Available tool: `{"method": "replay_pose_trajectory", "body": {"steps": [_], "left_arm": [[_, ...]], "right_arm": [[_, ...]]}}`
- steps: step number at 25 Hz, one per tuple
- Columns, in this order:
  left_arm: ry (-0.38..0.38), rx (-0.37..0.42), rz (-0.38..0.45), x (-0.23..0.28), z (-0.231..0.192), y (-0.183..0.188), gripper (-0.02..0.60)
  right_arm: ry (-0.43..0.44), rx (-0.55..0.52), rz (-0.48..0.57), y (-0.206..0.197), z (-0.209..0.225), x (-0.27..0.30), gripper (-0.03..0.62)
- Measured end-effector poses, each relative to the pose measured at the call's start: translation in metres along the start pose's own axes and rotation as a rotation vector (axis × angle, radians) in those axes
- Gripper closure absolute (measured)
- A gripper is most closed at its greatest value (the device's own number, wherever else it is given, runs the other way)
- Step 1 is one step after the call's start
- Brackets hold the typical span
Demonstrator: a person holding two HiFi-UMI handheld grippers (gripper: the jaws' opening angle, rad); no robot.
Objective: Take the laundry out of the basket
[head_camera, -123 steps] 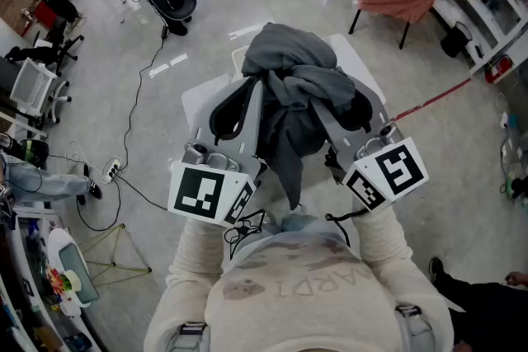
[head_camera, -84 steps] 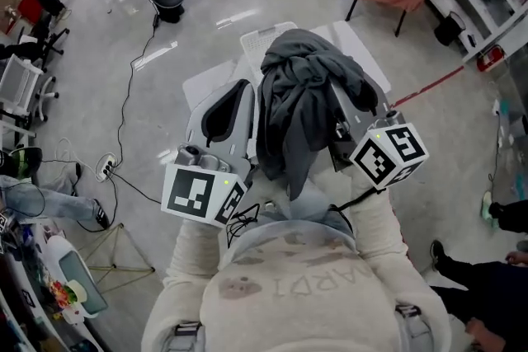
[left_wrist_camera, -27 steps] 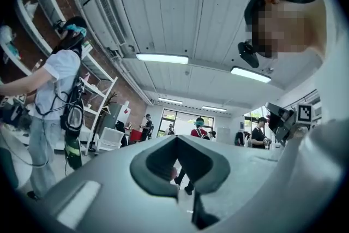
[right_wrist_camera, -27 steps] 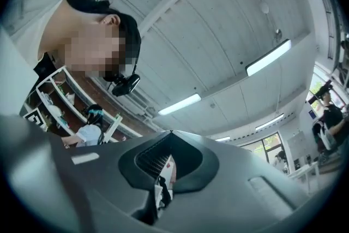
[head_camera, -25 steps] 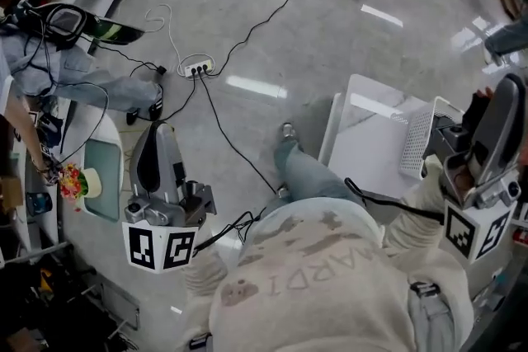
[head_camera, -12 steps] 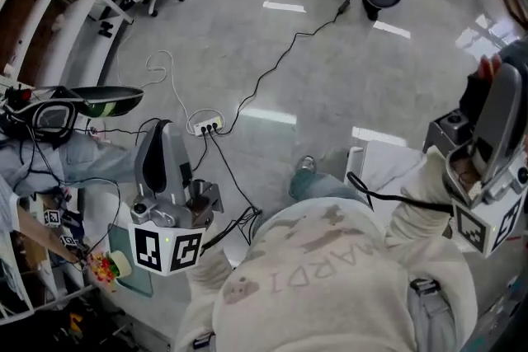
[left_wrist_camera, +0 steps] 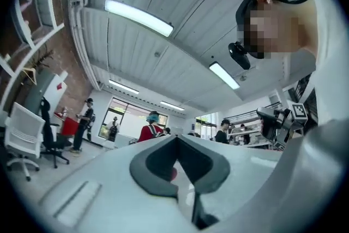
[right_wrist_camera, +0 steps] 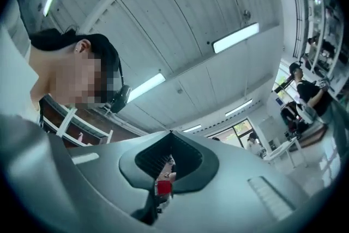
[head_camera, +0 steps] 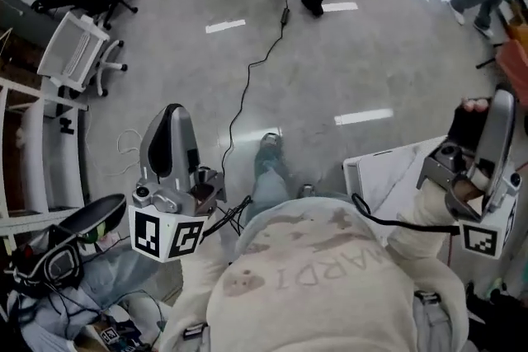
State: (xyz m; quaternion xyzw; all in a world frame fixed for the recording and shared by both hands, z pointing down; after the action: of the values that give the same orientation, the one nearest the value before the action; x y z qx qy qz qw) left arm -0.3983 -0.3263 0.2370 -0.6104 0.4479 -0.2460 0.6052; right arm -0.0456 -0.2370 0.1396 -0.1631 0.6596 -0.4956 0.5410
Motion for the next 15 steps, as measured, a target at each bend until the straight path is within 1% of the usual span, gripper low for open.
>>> {"method": "replay_pose_trajectory", "body": {"steps": [3,6,7,9,10,12,14,15], "left_arm": [[-0.173,-0.018,-0.032,0.075,-0.015,-0.019,0.581],[-0.327,0.025,-0.074,0.147,-0.023,-0.037,0.581],[-0.388,0.043,-0.085,0.171,-0.023,-0.043,0.581],[-0.52,0.067,-0.109,0.216,-0.019,-0.059,0.581],[-0.584,0.068,-0.124,0.236,-0.016,-0.069,0.581],[-0.686,0.033,-0.155,0.273,-0.008,-0.089,0.581],[-0.771,-0.04,-0.183,0.299,0.012,-0.11,0.581],[-0.821,-0.082,-0.2,0.309,0.027,-0.119,0.581]], "right_arm": [[-0.101,-0.046,0.042,-0.011,0.012,0.018,0.566],[-0.186,-0.075,0.08,-0.029,0.029,0.048,0.566],[-0.232,-0.1,0.089,-0.036,0.035,0.056,0.566],[-0.358,-0.186,0.084,-0.049,0.046,0.068,0.566],[-0.423,-0.239,0.062,-0.055,0.051,0.073,0.566],[-0.511,-0.323,-0.036,-0.072,0.06,0.081,0.566],[-0.577,-0.363,-0.161,-0.088,0.07,0.074,0.566],[-0.629,-0.374,-0.205,-0.092,0.076,0.063,0.566]]}}
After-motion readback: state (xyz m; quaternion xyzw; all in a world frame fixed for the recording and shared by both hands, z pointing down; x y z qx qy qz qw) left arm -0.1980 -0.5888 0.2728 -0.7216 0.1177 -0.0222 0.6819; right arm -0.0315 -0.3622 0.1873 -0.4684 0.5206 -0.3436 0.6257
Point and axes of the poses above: the fingertips, and each gripper's own axes: x forward along the fingers, z to its right, y out of its top, the point moved 3 cm from there along -x, backward along the fingers, and after that the axes turned 4 degrees about y, right-handed, at the moved point
